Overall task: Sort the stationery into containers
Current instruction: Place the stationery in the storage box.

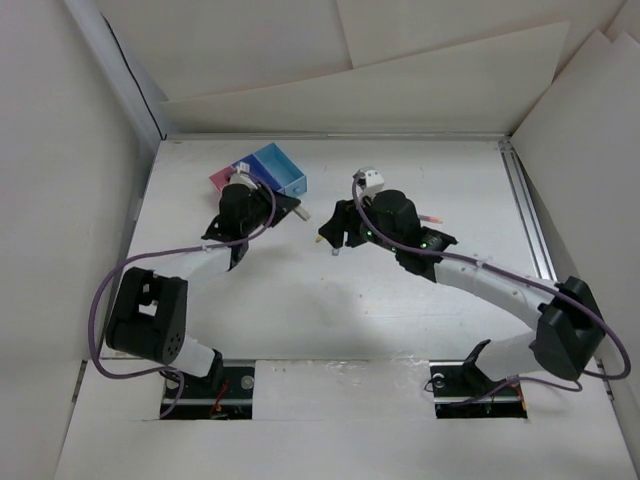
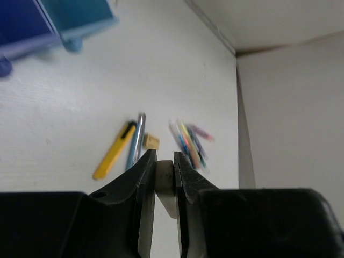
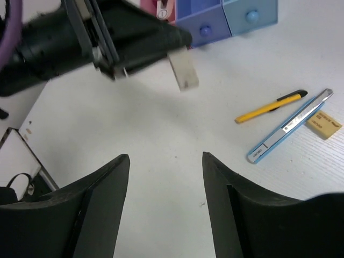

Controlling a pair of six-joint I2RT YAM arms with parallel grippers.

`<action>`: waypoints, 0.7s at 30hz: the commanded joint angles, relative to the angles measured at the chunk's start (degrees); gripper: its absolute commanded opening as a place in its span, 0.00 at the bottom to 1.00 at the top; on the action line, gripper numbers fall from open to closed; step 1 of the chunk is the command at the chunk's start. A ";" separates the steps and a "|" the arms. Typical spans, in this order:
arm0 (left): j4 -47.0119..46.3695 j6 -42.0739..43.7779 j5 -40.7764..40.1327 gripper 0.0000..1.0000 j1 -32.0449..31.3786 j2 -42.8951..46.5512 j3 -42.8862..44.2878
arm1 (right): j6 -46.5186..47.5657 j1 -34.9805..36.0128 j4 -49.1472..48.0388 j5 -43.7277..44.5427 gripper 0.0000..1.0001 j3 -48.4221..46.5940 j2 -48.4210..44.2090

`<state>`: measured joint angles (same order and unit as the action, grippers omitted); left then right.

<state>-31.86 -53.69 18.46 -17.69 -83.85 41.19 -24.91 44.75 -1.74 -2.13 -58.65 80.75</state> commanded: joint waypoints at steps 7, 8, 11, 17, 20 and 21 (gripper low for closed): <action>14.44 8.25 -26.35 0.00 8.63 0.19 16.97 | -0.40 -4.41 -3.01 3.98 0.63 5.30 -5.16; 15.50 8.86 -27.59 0.00 9.25 -0.60 18.21 | -0.41 -5.11 -3.01 4.59 0.63 5.30 -5.16; 20.86 10.63 -31.81 0.00 10.74 -4.03 22.95 | -1.11 -5.64 -3.01 7.48 0.63 5.83 -5.16; 24.10 12.90 -34.45 0.00 11.45 -11.22 26.57 | -3.83 -7.49 -0.55 12.32 0.63 5.83 -2.80; 26.93 12.91 -36.74 0.00 11.45 -14.40 29.04 | -4.54 -8.19 0.16 12.94 0.63 5.83 -2.26; 26.93 12.91 -37.44 0.00 11.45 -15.63 29.56 | -5.06 -8.89 0.16 12.94 0.63 5.83 -1.74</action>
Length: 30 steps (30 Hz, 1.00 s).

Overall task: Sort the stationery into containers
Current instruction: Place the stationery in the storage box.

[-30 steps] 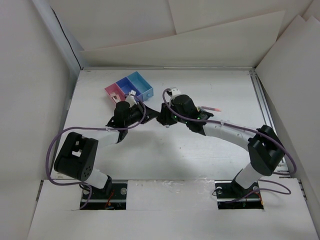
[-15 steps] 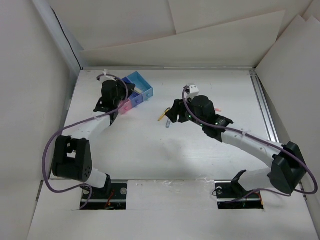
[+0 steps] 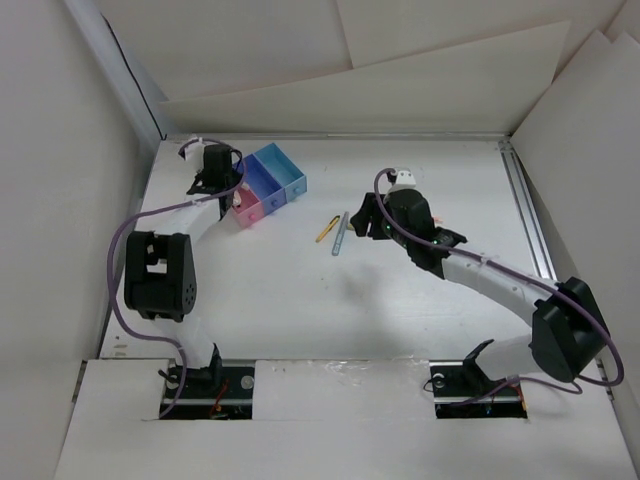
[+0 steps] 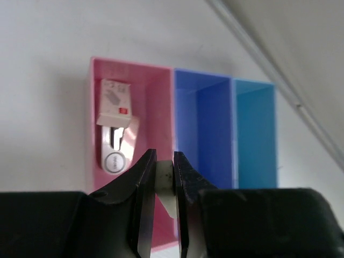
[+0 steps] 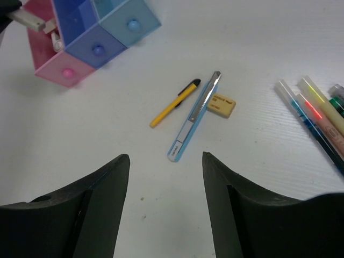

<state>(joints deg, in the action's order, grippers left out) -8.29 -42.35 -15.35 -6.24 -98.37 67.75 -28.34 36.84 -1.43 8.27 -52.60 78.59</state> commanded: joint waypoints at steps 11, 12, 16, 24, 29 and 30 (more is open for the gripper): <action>2.32 1.04 -5.74 0.27 0.00 -2.44 1.16 | -5.23 -1.51 3.01 5.61 0.67 -3.38 7.01; 2.32 1.04 -5.74 0.30 0.00 -2.44 1.16 | -5.24 -1.51 3.01 5.61 0.67 -3.39 7.89; 1.79 0.52 -5.74 0.41 0.00 -2.45 0.02 | -6.38 -1.51 3.54 7.64 0.67 -4.52 9.39; -9.97 -0.02 -0.39 0.42 -4.56 14.48 -11.66 | -7.96 -1.51 6.35 13.00 0.36 -9.09 17.29; -15.70 0.51 7.52 0.42 -10.63 21.72 -20.37 | -8.58 -1.51 9.86 14.31 0.55 -14.98 24.41; -15.70 0.51 9.62 0.42 -10.63 22.51 -21.16 | -9.10 -1.51 10.57 14.32 0.57 -15.95 25.38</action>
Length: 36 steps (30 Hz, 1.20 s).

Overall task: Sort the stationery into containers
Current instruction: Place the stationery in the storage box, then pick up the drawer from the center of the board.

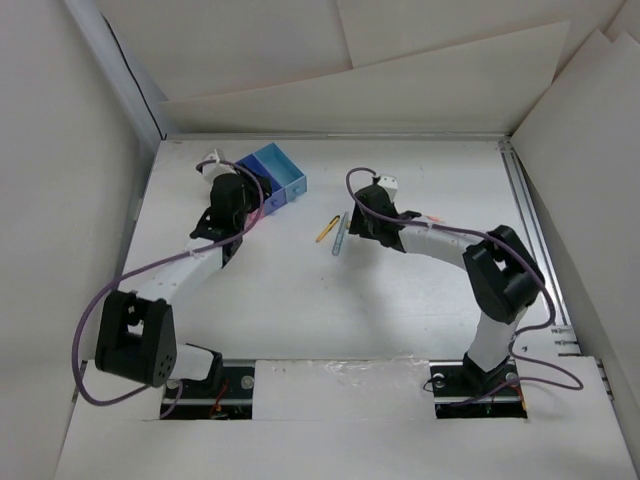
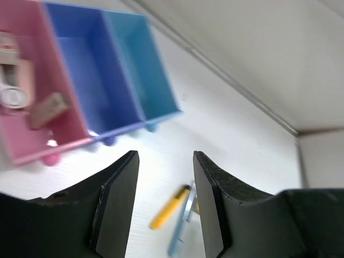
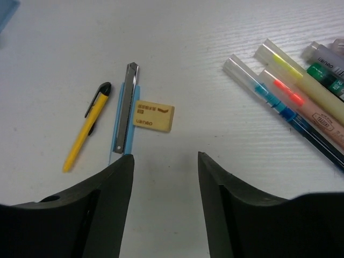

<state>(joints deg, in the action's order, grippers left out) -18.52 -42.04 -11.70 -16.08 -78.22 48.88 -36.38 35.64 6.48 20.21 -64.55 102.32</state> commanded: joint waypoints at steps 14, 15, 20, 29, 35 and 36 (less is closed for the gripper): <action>-12.85 -1.99 18.21 0.43 -3.26 13.43 -15.83 | -2.12 0.22 8.10 2.38 0.60 -14.28 12.02; -12.85 -1.99 18.73 0.43 -3.26 14.57 -16.36 | -2.12 0.22 8.11 2.38 0.60 -14.81 12.02; -13.38 -0.32 18.74 0.44 -3.26 16.95 -18.03 | -3.16 0.22 8.64 3.00 0.58 -16.57 14.48; -13.91 1.00 17.59 0.44 -3.26 16.34 -18.03 | -4.22 0.22 10.48 4.58 0.35 -17.37 15.98; -13.91 1.00 17.59 0.44 -3.26 16.87 -18.56 | -4.22 0.75 9.95 7.03 0.19 -15.34 9.92; -13.91 1.00 17.07 0.44 -3.26 17.48 -18.56 | -4.22 1.36 9.95 7.04 0.18 -14.82 8.96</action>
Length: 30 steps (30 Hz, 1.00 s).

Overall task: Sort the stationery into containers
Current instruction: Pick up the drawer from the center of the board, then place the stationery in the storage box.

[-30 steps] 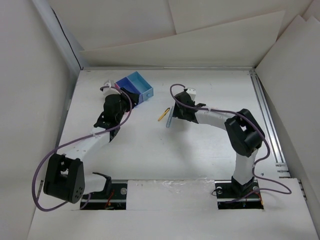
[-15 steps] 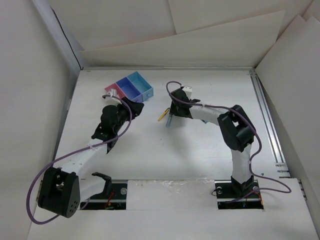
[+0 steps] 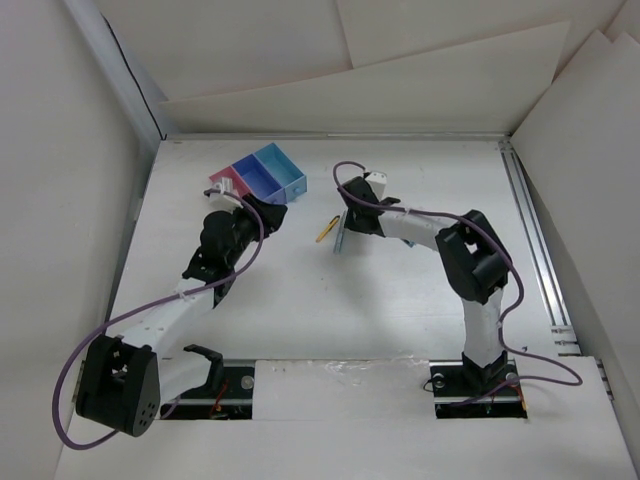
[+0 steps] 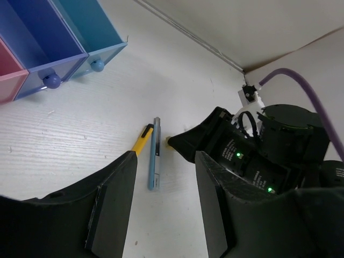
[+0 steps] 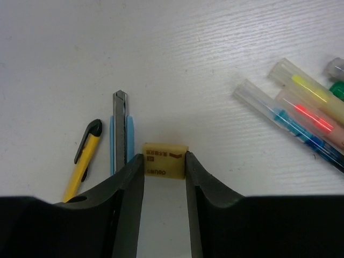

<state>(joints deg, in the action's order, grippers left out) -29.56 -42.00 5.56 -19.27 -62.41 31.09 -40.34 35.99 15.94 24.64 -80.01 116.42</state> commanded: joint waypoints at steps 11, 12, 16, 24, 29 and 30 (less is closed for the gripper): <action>-1.82 -4.57 -5.91 0.46 -0.07 20.71 -4.10 | 1.49 6.72 -4.34 -12.06 0.16 -8.03 -8.33; -1.82 -5.11 -6.61 0.46 -0.07 22.75 -4.11 | 1.49 7.34 -5.13 -13.21 0.15 -9.80 -7.36; 0.55 -7.39 -6.62 0.49 -0.07 31.19 -3.33 | 0.96 10.58 -6.97 -20.23 0.14 -20.77 0.36; 6.62 -7.40 -4.43 0.49 -0.07 36.48 -0.24 | -0.18 14.28 -8.21 -22.01 0.13 -36.87 11.62; 7.94 -7.40 -4.42 0.49 -0.07 38.95 -0.77 | -1.23 14.81 -8.74 -19.38 0.13 -48.37 19.70; 7.94 -7.40 -4.42 0.49 -0.07 38.95 -0.77 | -1.24 14.81 -8.74 -18.85 0.13 -50.05 20.85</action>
<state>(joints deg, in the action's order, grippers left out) -21.30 -49.01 0.19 -19.27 -24.10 28.53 -40.77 50.72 10.20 4.12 -123.37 135.72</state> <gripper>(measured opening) 0.484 0.381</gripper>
